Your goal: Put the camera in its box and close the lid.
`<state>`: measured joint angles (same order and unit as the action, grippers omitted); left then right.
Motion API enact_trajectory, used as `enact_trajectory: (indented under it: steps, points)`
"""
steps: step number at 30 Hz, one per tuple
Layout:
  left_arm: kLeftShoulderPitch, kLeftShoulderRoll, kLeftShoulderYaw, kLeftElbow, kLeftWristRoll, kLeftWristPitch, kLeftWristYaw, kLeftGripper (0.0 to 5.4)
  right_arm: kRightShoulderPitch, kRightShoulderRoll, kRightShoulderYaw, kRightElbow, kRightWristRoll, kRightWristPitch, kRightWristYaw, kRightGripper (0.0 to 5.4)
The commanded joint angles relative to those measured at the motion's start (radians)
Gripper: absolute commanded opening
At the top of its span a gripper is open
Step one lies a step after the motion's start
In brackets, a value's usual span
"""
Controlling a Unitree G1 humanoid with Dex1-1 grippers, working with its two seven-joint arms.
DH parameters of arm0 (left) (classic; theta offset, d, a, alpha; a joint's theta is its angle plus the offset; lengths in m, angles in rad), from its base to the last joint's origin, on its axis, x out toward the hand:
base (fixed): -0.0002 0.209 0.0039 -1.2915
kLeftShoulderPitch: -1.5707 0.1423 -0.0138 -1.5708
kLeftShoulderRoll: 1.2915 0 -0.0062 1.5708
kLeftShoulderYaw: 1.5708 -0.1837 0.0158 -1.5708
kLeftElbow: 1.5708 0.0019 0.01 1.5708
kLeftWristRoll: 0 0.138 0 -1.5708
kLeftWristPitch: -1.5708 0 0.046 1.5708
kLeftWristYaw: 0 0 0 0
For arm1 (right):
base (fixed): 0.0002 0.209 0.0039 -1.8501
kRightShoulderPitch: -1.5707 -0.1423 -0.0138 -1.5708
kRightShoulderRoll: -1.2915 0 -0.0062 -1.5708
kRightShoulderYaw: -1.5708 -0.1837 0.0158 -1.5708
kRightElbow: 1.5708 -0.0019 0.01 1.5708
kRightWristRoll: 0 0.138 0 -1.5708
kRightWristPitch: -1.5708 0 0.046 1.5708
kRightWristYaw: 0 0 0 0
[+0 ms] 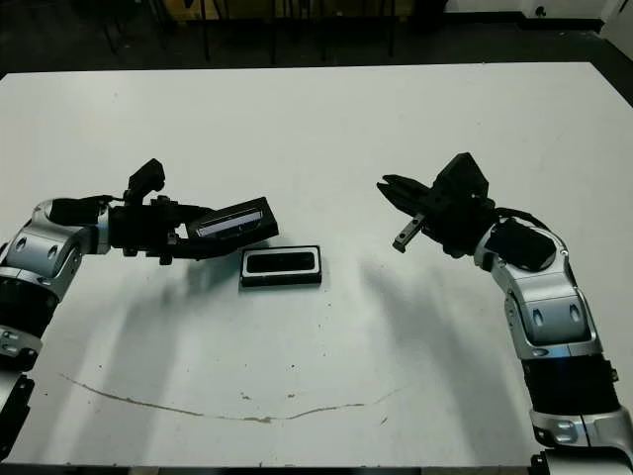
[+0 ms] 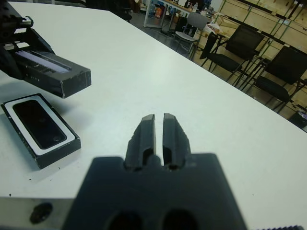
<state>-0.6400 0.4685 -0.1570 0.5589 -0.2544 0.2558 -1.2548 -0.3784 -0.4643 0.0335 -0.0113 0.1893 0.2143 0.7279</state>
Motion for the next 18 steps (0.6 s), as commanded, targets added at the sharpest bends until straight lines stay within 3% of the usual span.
enact_trajectory:
  steps: [1,7,18]
  points:
    - [0.011,-0.014,0.046,0.012,-0.039,0.018,-0.008,2.8,-0.009,-0.006,0.004,0.021,-0.002,0.009,0.003,0.0]
    - [0.002,-0.027,0.088,0.076,-0.066,-0.04,-0.055,2.8,-0.01,-0.003,0.014,0.023,-0.015,0.005,-0.004,0.0]
    - [-0.082,-0.042,0.019,0.241,0.009,-0.017,-0.175,2.8,-0.002,0.003,0.02,0.022,-0.017,0.011,-0.01,0.0]
